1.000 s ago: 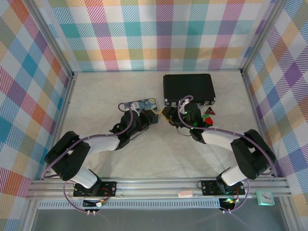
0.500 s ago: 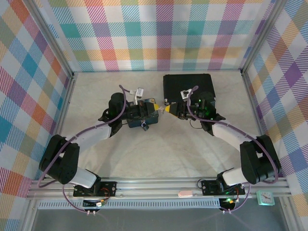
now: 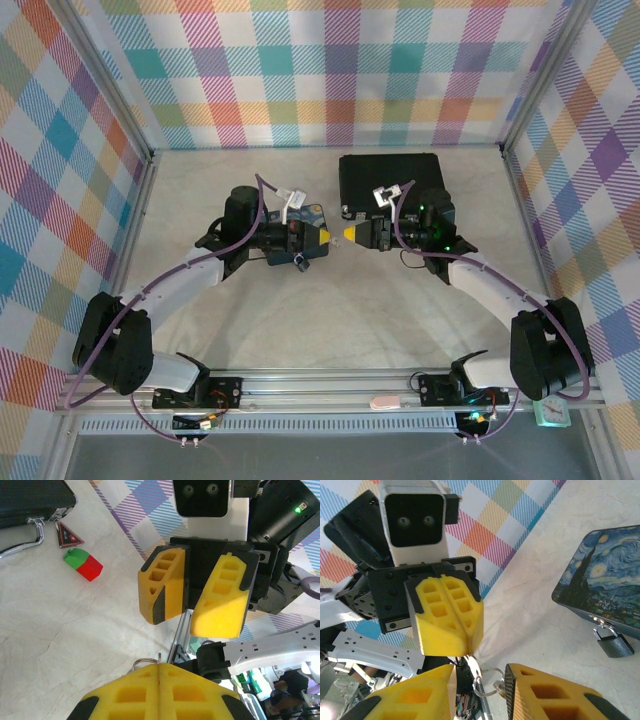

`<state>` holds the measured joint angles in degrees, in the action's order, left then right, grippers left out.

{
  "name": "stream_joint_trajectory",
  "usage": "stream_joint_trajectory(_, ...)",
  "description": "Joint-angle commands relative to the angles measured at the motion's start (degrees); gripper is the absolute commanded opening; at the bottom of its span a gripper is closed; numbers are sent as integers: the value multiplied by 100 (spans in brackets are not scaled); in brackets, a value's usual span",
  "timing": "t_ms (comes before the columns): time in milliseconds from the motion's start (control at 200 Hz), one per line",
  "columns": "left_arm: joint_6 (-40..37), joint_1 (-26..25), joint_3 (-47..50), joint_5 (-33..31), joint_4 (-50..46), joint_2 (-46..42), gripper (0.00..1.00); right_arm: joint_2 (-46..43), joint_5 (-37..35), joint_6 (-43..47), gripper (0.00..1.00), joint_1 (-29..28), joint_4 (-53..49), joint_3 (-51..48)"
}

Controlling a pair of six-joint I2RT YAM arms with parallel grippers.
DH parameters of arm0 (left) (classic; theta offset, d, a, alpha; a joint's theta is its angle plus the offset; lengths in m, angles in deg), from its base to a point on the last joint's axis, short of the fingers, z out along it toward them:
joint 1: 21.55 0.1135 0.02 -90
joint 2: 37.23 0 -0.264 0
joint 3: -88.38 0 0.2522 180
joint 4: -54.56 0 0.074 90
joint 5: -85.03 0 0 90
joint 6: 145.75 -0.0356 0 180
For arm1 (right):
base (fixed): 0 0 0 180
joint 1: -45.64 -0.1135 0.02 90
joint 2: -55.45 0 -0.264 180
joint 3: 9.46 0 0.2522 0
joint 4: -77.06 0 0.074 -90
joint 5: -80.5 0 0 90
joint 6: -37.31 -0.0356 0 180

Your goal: Unlock a padlock with a key

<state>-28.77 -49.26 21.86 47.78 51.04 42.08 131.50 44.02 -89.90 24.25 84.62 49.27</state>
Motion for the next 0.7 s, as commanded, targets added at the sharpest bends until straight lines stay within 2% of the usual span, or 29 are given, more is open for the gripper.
stream_joint_trajectory(0,-170,-22,-193,206,-17,-101,0,-49,274,-46,31,-49,410,-58)
stream_joint_trajectory(460,160,-112,-42,166,417,-163,0,302,332,-144,29,-383,631,-160)
stream_joint_trajectory(565,198,-112,-33,161,461,-143,0,322,347,-178,22,-428,669,-159)
stream_joint_trajectory(695,202,-113,-36,131,470,-154,0,347,349,-247,20,-447,742,-181)
